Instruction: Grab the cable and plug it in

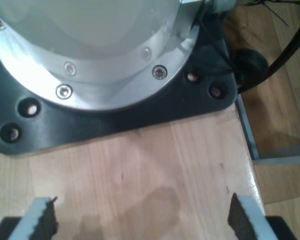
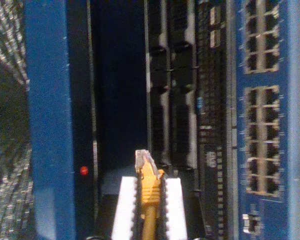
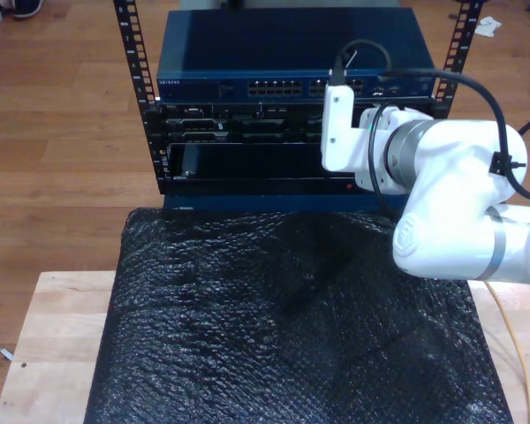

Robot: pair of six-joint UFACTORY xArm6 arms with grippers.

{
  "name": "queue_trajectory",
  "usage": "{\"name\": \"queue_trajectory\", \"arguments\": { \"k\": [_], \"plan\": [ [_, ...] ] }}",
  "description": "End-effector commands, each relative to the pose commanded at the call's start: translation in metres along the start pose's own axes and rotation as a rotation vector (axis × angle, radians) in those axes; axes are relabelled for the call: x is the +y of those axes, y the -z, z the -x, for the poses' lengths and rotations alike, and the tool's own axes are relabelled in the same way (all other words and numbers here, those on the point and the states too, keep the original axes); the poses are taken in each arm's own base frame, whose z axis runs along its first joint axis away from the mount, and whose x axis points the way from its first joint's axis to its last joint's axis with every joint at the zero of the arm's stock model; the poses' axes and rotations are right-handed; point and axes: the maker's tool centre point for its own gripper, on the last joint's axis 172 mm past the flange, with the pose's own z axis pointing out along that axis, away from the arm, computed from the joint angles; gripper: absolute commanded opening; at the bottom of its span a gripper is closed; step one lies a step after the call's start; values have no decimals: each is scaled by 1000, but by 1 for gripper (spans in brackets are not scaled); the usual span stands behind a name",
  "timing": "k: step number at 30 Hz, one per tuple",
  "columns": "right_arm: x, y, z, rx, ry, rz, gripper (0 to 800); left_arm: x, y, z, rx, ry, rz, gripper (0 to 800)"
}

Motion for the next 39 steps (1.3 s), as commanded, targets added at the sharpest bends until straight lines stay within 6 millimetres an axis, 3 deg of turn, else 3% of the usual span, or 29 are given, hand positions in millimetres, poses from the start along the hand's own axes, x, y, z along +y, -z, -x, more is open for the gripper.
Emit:
{"name": "queue_trajectory", "arguments": {
  "k": [5,6,21,31,39],
  "plan": [
    [8,6,-31,38,37,72,0,0,0,0,0,0,0,800],
    [13,7,-31,38,37,90,0,0,0,0,0,0,0,800],
    [4,6,-36,42,135,105,0,0,0,0,0,0,0,800],
    [51,1,-39,30,137,255,0,0,0,0,0,0,0,800],
    [65,-4,-24,-4,134,334,0,0,0,0,0,0,0,800]
  ]
}}
